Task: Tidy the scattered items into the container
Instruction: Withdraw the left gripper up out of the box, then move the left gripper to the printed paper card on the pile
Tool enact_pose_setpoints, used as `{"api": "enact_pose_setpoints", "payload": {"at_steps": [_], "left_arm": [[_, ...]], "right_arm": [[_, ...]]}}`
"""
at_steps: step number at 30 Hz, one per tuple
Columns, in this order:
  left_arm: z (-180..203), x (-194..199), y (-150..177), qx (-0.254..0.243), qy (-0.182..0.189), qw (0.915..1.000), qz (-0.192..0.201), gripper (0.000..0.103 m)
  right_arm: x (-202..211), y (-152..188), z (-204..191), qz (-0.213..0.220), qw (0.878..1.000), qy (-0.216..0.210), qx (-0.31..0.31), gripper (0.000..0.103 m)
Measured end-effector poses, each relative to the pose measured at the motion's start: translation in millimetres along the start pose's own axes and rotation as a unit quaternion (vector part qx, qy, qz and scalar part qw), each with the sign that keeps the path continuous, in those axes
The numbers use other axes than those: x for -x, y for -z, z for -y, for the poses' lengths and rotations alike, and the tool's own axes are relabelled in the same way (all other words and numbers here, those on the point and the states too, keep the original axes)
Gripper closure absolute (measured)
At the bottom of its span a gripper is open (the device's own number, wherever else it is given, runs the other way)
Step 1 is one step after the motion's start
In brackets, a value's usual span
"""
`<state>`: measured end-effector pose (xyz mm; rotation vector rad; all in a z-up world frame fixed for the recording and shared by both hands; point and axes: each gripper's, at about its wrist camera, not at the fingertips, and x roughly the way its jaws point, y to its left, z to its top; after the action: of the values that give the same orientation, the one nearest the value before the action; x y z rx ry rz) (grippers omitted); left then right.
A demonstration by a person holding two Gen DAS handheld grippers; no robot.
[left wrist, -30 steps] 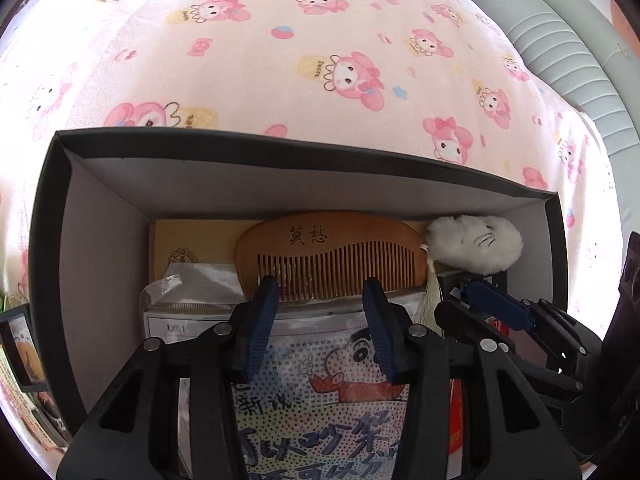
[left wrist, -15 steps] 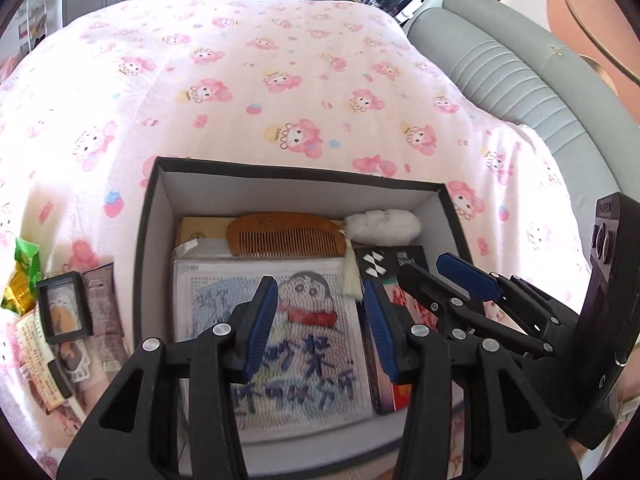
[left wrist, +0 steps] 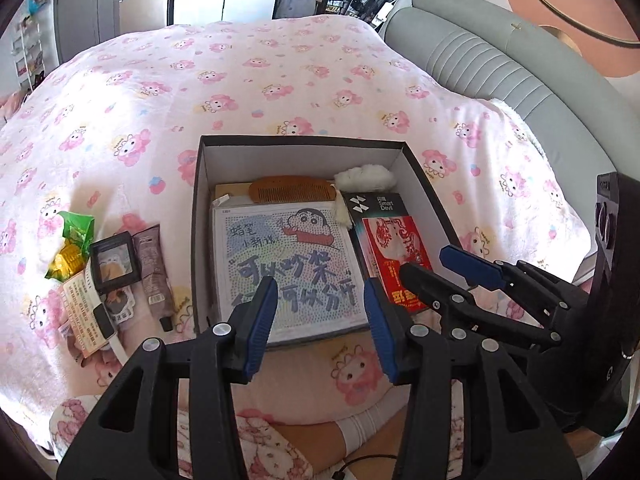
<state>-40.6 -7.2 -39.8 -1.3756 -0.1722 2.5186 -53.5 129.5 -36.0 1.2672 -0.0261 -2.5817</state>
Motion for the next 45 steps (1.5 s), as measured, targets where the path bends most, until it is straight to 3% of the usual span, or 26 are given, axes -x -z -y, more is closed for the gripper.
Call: {"api": "enact_pose_setpoints", "payload": {"at_steps": [3,16,20,25,29,33,39,45], "left_arm": [[-9,8,9,0.005,0.001,1.0000,-0.002,0.058],[-76,37,43,0.056,-0.020,0.9982,-0.006,0.059],[-103,46,55,0.078,-0.024,0.9966,-0.006,0.060],[-137,55,69,0.109,-0.034,0.9935,-0.004,0.060],[-174,54,81,0.153,-0.039,0.9872,-0.021,0.060],[-211,51,89,0.196,-0.032,0.9797,-0.026,0.058],[-270,33,96,0.250,-0.021,0.9673,-0.036,0.058],[-321,-10,99,0.279,0.010,0.9562,-0.087,0.061]], "right_arm": [[4,7,-14,-0.001,1.000,0.007,0.015,0.064],[-9,19,-86,-0.027,0.997,-0.030,0.066,0.064],[-13,21,-118,-0.021,0.994,-0.020,0.103,0.064],[-26,24,-151,-0.042,0.991,-0.047,0.121,0.064],[-42,29,-180,-0.062,0.985,-0.068,0.143,0.064],[-73,34,-207,-0.107,0.974,-0.127,0.157,0.064],[-115,38,-228,-0.148,0.968,-0.141,0.147,0.064],[-152,35,-243,-0.179,0.959,-0.158,0.150,0.064]]}}
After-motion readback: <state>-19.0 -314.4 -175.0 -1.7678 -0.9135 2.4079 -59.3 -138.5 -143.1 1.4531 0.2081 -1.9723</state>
